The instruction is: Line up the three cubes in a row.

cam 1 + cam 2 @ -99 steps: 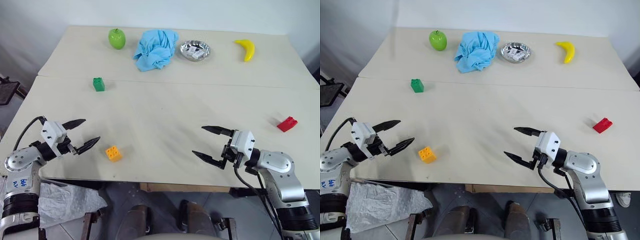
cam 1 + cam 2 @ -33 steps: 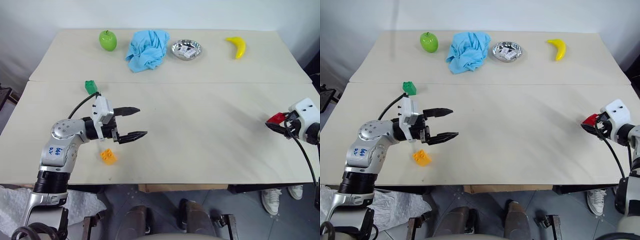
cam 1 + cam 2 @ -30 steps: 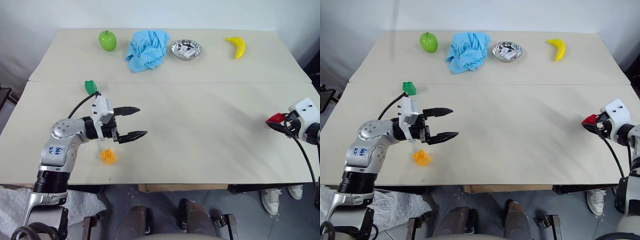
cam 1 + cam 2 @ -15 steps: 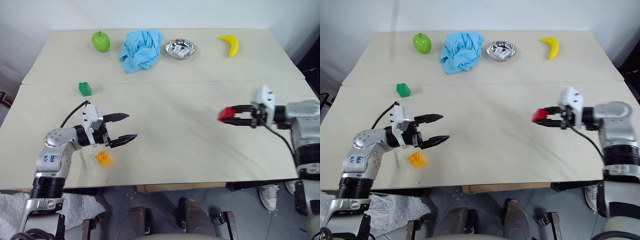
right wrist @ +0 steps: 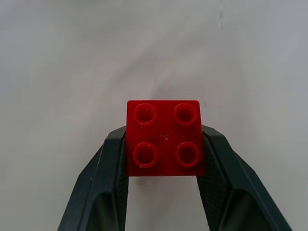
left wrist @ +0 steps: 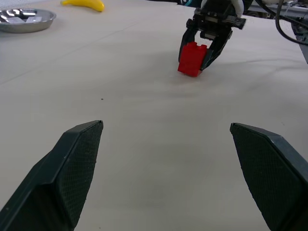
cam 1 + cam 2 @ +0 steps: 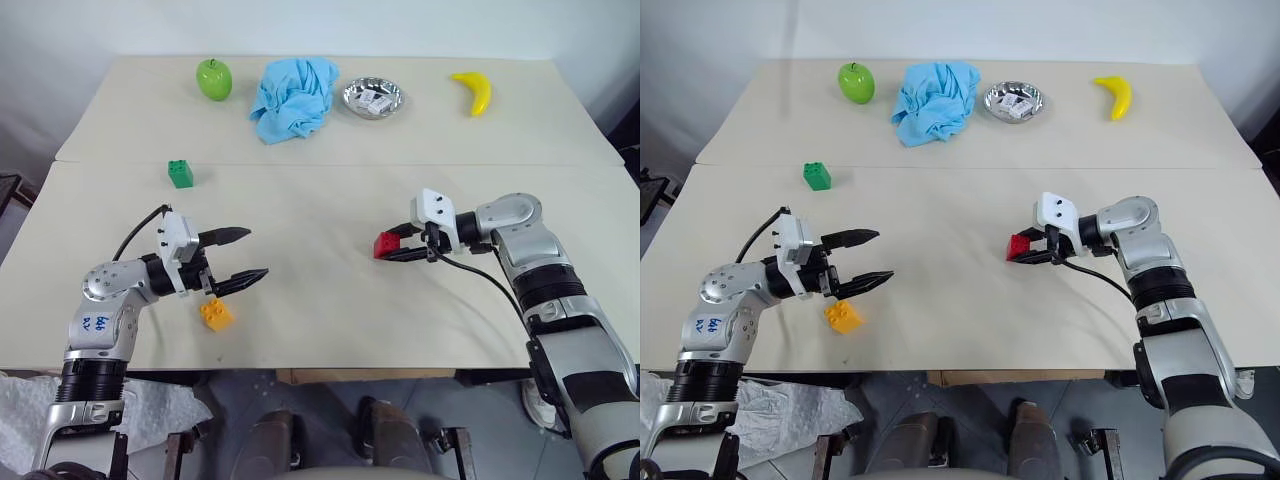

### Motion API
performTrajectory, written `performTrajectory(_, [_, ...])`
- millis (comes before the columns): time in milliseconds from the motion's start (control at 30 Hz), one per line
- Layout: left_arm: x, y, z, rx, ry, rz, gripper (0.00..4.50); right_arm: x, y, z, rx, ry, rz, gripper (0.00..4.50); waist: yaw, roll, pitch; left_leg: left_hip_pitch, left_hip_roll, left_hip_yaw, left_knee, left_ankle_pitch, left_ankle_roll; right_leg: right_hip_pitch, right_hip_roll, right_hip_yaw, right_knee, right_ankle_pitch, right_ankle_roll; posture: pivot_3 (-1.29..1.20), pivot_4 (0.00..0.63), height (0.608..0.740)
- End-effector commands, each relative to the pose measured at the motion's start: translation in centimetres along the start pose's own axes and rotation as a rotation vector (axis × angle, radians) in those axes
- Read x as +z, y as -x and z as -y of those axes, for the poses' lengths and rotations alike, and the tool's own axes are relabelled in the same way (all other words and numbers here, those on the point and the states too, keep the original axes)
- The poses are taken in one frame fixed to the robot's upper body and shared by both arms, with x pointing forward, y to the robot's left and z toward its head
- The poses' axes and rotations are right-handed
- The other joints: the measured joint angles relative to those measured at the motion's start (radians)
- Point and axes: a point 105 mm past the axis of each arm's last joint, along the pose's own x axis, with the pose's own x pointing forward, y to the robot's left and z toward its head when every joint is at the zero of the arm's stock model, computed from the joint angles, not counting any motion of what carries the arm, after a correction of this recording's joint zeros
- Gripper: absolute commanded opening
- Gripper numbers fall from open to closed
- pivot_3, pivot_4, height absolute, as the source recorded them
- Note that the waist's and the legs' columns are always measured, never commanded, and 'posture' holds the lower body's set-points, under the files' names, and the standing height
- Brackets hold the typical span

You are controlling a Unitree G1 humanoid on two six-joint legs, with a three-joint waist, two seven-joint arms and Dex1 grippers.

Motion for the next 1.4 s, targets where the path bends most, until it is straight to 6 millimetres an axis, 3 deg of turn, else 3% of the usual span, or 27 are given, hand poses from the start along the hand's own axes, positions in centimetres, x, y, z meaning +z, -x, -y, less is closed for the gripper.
performTrajectory(33, [0.9, 0.8, -0.5, 0.039, -0.047, 0.017, 4.5, 0.9, 0.1, 0.7, -0.016, 0.044, 0.023, 3.15, -0.005, 0.0, 0.0, 0.0, 0.0, 0.0, 0.0, 0.0, 0.0, 0.0, 0.0, 0.0, 0.0, 0.0, 0.0, 0.0, 0.15, 0.74])
performTrajectory(167, [1.0, 1.5, -0.7, 0.072, -0.054, 0.017, 4.5, 1.8, 1.0, 0.6, -0.003, 0.091, 0.066, 4.47, -0.016, 0.0, 0.0, 0.0, 0.0, 0.0, 0.0, 0.0, 0.0, 0.0, 0.0, 0.0, 0.0, 0.0, 0.0, 0.0, 0.15, 0.74])
performTrajectory(367, [0.5, 6.3, -2.3, 0.262, -0.052, -0.015, 4.5, 2.8, 4.8, -1.1, -0.008, 0.18, 0.202, 4.47, -0.014, 0.001, 0.001, 0.0, 0.001, -0.001, 0.0, 0.0, 0.0, 0.0, 0.0, -0.001, 0.0, 0.0, 0.0, 0.0, 0.15, 0.74])
performTrajectory(467, [-0.6, 10.7, -2.7, 0.428, -0.011, -0.036, 4.5, 3.4, 6.0, -3.5, 0.002, 0.18, 0.332, 4.47, -0.014, 0.001, 0.001, 0.0, 0.001, -0.002, 0.0, 0.0, 0.0, 0.0, 0.0, -0.001, 0.0, 0.0, 0.0, 0.0, 0.15, 0.74])
performTrajectory(567, [-1.7, 14.9, -2.4, 0.579, 0.028, -0.036, 4.5, 4.4, 5.6, -6.2, 0.001, 0.156, 0.474, 4.47, -0.013, 0.001, 0.001, 0.0, 0.001, -0.002, -0.001, -0.001, -0.001, 0.0, 0.0, -0.002, -0.001, 0.0, -0.001, 0.0, 0.15, 0.74])
performTrajectory(667, [-3.7, 19.0, -0.7, 0.718, 0.109, -0.068, 4.5, 5.1, 4.3, -9.0, -0.001, 0.094, 0.588, 4.47, -0.016, 0.001, 0.001, 0.001, 0.003, 0.0, -0.001, -0.002, -0.003, 0.0, 0.0, -0.002, 0.0, -0.001, -0.001, 0.0, 0.15, 0.74])
performTrajectory(867, [-5.2, 21.5, 1.9, 0.877, 0.162, -0.075, 4.5, 6.0, 2.8, -10.0, -0.099, 0.005, 0.682, 4.47, -0.003, 0.0, 0.001, 0.004, 0.003, 0.003, -0.001, -0.007, -0.008, 0.0, -0.002, 0.0, 0.0, -0.001, -0.002, 0.0, 0.15, 0.74])
performTrajectory(933, [-5.0, 21.3, 1.9, 0.921, 0.144, -0.053, 4.5, 6.0, 2.8, -9.9, -0.133, -0.013, 0.69, 4.47, 0.013, -0.001, 0.0, 0.004, 0.004, 0.002, -0.001, -0.008, -0.008, 0.0, -0.002, 0.002, 0.0, -0.001, -0.002, 0.0, 0.15, 0.74])
performTrajectory(1100, [-1.6, 16.3, -1.0, 0.984, 0.07, 0.146, 4.5, 5.8, 3.7, -9.4, -0.229, -0.022, 0.678, 4.47, 0.04, -0.003, -0.001, 0.003, 0.002, 0.002, -0.001, -0.009, -0.007, 0.0, -0.003, 0.008, 0.0, 0.0, -0.005, 0.0, 0.15, 0.74])
performTrajectory(1200, [0.3, 11.9, -4.1, 1.018, 0.07, 0.154, 4.5, 6.0, 3.9, -9.6, -0.225, -0.024, 0.671, 4.47, 0.041, -0.004, -0.001, 0.003, 0.002, 0.001, -0.001, -0.008, -0.007, 0.001, -0.001, 0.007, 0.0, 0.0, -0.005, 0.0, 0.15, 0.74])
performTrajectory(1333, [1.3, 9.0, -7.7, 1.12, 0.145, 0.109, 4.5, 6.5, 3.9, -9.6, -0.219, -0.027, 0.673, 4.47, 0.031, -0.004, -0.002, 0.004, 0.002, 0.004, -0.001, -0.006, -0.002, 0.0, 0.001, 0.001, 0.001, 0.0, -0.005, 0.0, 0.15, 0.74])
performTrajectory(1400, [2.2, 6.5, -10.8, 1.168, 0.174, 0.064, 4.5, 7.4, 3.6, -9.4, -0.225, -0.041, 0.708, 4.47, 0.032, -0.005, -0.001, 0.004, 0.003, 0.005, -0.001, -0.006, -0.002, 0.0, 0.002, 0.001, 0.001, 0.0, -0.005, 0.0, 0.15, 0.74])
